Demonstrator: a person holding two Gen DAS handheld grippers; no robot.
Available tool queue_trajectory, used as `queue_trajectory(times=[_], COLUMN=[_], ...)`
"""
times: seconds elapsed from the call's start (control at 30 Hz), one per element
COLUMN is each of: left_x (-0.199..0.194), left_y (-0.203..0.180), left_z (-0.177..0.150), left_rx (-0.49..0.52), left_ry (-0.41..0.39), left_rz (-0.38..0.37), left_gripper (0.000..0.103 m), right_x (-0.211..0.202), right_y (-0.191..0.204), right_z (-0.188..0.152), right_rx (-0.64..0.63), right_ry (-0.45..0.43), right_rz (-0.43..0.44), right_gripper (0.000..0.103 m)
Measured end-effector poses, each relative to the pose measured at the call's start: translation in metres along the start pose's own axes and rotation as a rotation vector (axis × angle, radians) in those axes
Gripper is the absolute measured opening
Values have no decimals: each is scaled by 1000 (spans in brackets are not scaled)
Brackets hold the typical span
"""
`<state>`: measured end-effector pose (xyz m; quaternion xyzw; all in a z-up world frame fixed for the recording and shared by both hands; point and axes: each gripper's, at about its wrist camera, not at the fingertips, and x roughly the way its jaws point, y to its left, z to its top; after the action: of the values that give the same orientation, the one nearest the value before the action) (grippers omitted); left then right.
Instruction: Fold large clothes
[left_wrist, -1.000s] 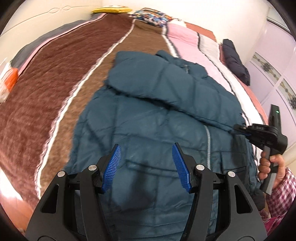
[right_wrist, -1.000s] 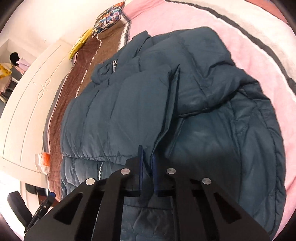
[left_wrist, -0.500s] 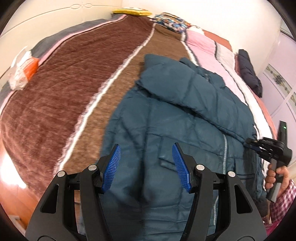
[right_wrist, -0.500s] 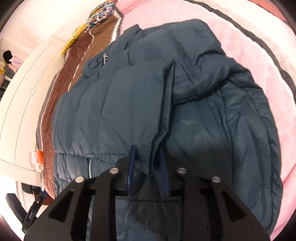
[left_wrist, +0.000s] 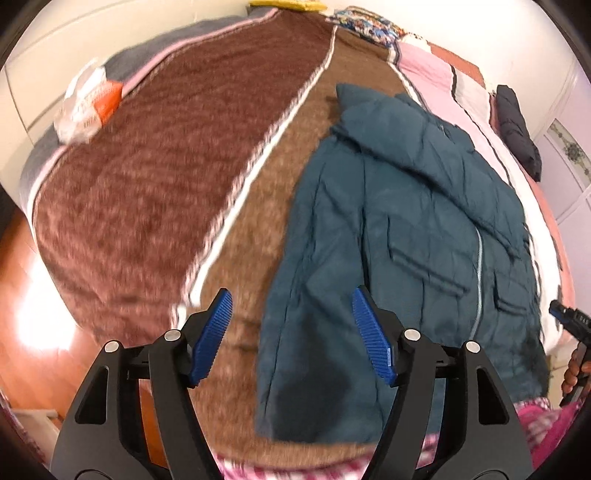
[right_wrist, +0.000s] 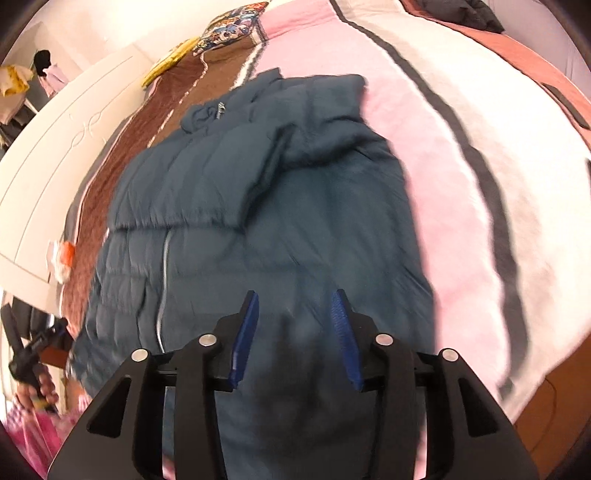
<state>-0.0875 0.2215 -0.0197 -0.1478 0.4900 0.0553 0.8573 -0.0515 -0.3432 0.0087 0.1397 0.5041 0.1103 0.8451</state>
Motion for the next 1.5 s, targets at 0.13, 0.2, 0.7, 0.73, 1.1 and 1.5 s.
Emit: queue_trajectory(times=[0.13,0.2,0.7,0.73,1.1,1.5], left_x=[-3,-1,15,15,24,27], left_y=[5,4,5,5,2,-6], left_z=[-21,-30,-56,-56,-64,-67], left_rx=[-19,-25,-50,-50,-42,-24], left_ry=[52,81,80,81,91,99], left_rz=[-73,-100,-92,-90,-100,-52], left_gripper=[67,67,67,67,67,68], right_x=[-32,-39,-24,-22,-13,-5], right_y=[-28,-39,-40,-40,-42,-32], right_z=[-32,-46,-105,-107,-116,-125], right_rx=[34,63,122,127,124,86], right_ry=[24,40,123,127,121,96], right_rz=[-1,22,23,24,12,19], right_gripper=[61,62,63,63,68,84])
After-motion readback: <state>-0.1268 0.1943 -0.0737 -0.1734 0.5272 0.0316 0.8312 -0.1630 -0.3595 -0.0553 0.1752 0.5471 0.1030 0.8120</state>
